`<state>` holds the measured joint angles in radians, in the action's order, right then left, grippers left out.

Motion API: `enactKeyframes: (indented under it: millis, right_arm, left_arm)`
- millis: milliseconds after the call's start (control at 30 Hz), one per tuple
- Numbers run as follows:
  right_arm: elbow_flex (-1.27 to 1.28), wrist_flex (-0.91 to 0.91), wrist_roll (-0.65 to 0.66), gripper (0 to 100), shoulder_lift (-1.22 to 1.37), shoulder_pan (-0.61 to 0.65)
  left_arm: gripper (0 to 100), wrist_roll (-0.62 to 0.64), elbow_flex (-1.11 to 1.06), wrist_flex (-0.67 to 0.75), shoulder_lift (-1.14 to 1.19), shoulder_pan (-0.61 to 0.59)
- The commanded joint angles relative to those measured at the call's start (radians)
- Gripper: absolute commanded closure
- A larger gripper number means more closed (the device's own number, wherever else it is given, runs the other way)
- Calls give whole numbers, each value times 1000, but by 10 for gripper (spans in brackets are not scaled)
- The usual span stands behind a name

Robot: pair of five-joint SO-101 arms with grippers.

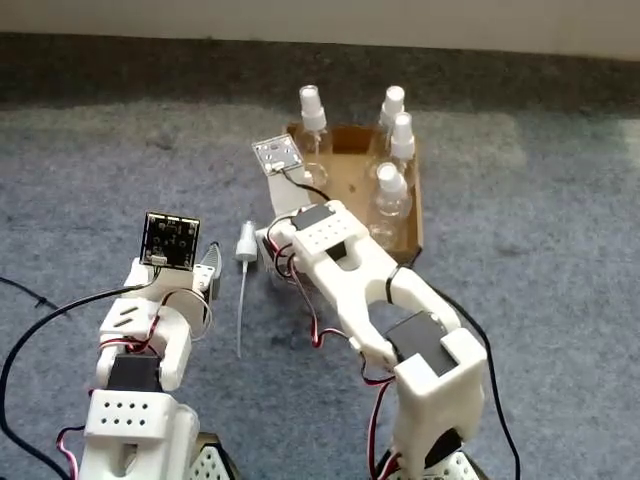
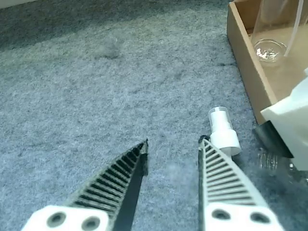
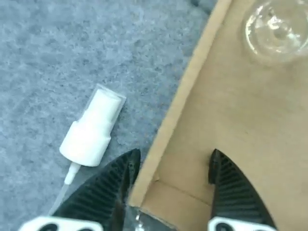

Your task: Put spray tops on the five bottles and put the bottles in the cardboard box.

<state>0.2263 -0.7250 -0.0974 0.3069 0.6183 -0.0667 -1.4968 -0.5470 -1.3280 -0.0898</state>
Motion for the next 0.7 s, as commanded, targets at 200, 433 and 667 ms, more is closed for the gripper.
enactKeyframes:
  millis: [200, 433, 667]
  right_arm:
    - [-70, -19, -2, 784, -15, -27]
    - [-70, -18, -3, 700, -15, -27]
    - [-130, -16, -6, 695, -15, -27]
  left_arm:
    - [839, 3, 2, 21, -10, -8]
    - [839, 3, 2, 21, -10, -8]
    - [839, 3, 2, 21, -10, -8]
